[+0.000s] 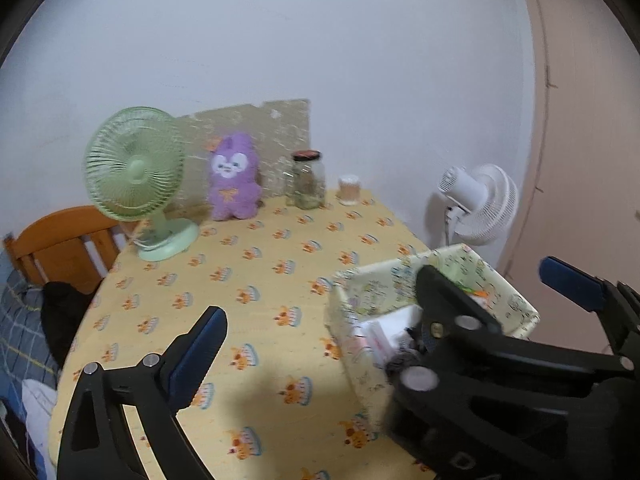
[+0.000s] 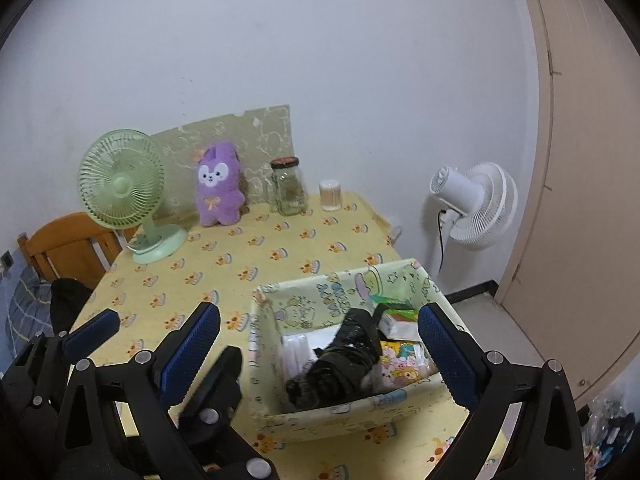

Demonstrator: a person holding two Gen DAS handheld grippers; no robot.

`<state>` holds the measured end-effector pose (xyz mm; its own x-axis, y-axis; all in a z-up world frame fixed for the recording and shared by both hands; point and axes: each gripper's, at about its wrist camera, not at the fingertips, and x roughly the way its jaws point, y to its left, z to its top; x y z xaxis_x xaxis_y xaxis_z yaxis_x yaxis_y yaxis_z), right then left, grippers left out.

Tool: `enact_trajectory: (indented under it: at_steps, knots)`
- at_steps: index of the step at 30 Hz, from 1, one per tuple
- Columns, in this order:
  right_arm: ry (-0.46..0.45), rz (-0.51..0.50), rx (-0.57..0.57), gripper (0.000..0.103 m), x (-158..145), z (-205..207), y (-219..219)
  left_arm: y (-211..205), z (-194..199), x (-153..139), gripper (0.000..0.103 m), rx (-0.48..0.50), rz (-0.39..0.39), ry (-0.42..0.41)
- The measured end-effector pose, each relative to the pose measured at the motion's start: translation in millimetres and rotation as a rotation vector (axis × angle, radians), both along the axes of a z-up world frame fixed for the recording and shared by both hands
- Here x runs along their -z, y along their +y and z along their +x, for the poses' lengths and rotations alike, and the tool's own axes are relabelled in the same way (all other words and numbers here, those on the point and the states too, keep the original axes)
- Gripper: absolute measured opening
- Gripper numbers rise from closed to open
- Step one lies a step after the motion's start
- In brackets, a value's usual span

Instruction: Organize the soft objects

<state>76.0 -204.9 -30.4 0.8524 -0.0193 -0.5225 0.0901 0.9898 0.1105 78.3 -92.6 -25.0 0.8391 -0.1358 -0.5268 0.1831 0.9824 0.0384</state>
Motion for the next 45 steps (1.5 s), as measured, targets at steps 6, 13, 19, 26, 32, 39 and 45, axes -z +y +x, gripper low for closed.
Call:
enact_trajectory:
  at_steps: [6,13,19,26,32,39,45]
  knots:
    - [-0.018,0.001,-0.026,0.101,-13,-10,16,27,-13,-12,0.101,-0.052,-0.005,-0.025]
    - [-0.075,-0.003,-0.062,0.101,-32,-24,38,61,-30,-30,0.102,-0.113,-0.001,-0.070]
    - [-0.114,0.002,-0.096,0.103,-44,-36,54,83,-51,-42,0.102,-0.153,0.012,-0.121]
    - [-0.152,-0.012,-0.099,0.103,-55,-50,65,99,-63,-50,0.103,-0.157,-0.013,-0.145]
    - [-0.159,-0.024,-0.094,0.103,-58,-58,70,108,-67,-49,0.103,-0.163,-0.028,-0.151]
    - [-0.165,-0.031,-0.090,0.103,-60,-61,71,111,-67,-50,0.103,-0.176,-0.040,-0.156]
    - [-0.173,-0.031,-0.087,0.103,-62,-65,67,114,-68,-51,0.103,-0.197,-0.056,-0.152]
